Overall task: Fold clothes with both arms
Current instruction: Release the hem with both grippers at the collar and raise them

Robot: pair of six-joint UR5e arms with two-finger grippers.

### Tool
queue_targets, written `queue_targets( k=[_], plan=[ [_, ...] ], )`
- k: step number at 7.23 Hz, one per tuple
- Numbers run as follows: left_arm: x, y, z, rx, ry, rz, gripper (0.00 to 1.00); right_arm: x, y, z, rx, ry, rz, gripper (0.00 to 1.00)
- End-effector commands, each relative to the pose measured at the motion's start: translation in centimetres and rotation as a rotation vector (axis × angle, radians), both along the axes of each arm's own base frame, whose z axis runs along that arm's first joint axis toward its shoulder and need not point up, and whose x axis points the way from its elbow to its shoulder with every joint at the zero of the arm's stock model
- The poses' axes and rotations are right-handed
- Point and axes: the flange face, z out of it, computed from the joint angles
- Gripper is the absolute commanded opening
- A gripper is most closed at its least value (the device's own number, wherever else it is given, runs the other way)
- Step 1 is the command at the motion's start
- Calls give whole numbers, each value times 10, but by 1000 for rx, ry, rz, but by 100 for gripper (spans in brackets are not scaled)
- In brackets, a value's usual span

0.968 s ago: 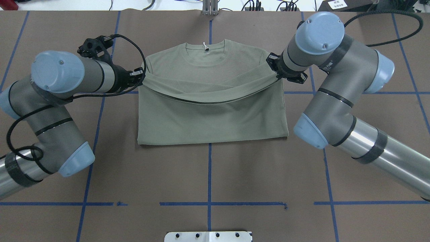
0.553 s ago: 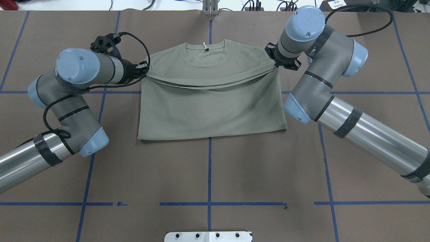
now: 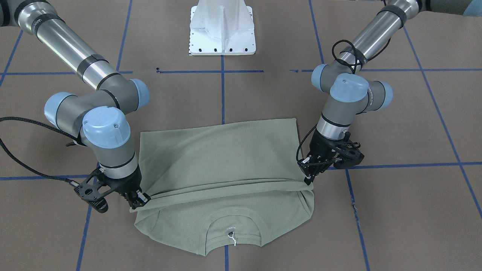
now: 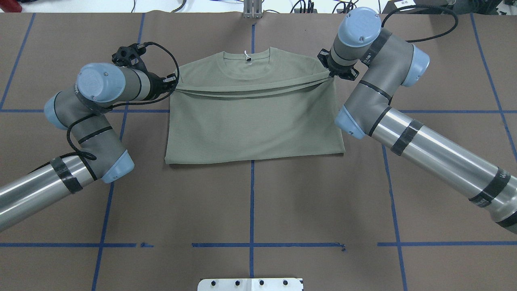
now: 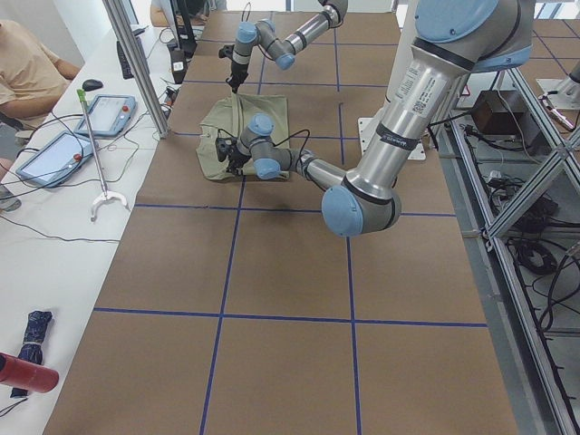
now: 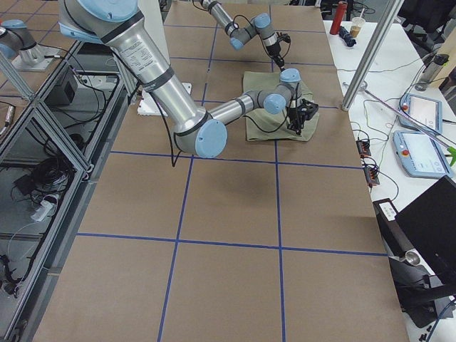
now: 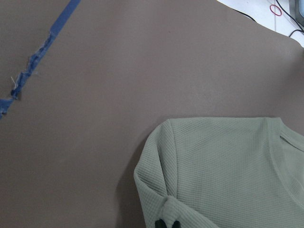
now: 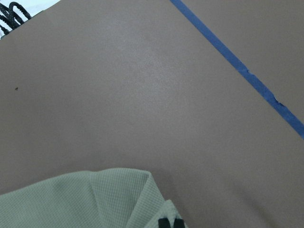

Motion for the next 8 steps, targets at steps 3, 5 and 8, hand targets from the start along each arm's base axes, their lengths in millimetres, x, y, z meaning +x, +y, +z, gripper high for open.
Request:
queue_targets(
  k=[3, 5, 8],
  plan=[
    [-11, -15, -7, 11, 9, -28, 0, 4, -20, -13, 0, -2, 17, 0],
    [-12, -26, -8, 20, -9, -29, 0, 1, -20, -6, -8, 7, 15, 0],
    [-25, -38, -5, 17, -19, -48, 0, -2, -20, -4, -10, 14, 15, 0]
  ],
)
